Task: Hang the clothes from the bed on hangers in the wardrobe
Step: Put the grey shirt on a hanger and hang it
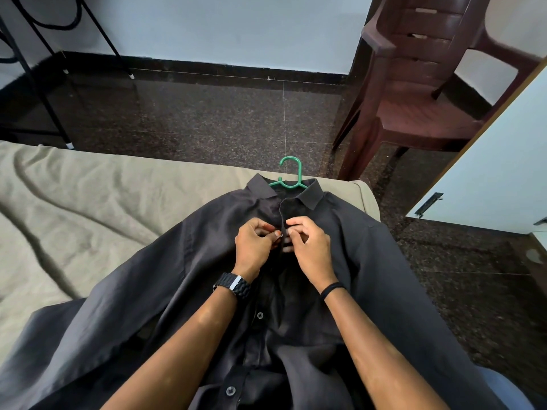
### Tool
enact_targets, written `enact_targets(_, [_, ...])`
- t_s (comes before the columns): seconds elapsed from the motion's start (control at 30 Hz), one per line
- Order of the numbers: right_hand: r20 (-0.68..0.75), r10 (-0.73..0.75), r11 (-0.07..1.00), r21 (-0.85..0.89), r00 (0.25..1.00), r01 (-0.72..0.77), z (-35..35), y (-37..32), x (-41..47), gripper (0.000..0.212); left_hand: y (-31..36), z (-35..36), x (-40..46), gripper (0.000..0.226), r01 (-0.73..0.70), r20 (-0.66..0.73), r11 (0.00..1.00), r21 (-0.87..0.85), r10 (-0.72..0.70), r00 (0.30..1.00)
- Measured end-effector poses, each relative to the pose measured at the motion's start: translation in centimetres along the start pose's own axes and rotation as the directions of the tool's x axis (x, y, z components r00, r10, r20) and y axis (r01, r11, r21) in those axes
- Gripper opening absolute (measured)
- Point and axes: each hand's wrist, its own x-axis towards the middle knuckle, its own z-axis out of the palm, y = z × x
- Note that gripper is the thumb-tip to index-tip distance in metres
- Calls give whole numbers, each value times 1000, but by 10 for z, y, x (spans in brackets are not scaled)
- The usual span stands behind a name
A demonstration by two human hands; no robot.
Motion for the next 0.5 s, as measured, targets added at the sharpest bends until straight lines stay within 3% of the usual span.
enact_targets(0.13, [39, 44, 998, 48, 998, -46, 3, -1, -1, 21, -1, 3, -2, 20, -23, -23, 996, 90, 25, 999])
enact_targets(0.3, [2, 48, 997, -53, 999, -48, 5, -2, -2, 13, -2, -1, -1, 18, 104, 98, 987, -118, -93, 991])
enact_targets(0.4, [12, -74, 971, -227, 997, 74, 4, -3, -5, 3, 0, -4, -1, 17, 128, 137, 976, -173, -105, 985])
enact_targets(0.5, [29, -174, 928, -329, 984, 174, 1, -6, -3, 6, 4, -5, 1, 9, 139, 140, 966, -219, -109, 984])
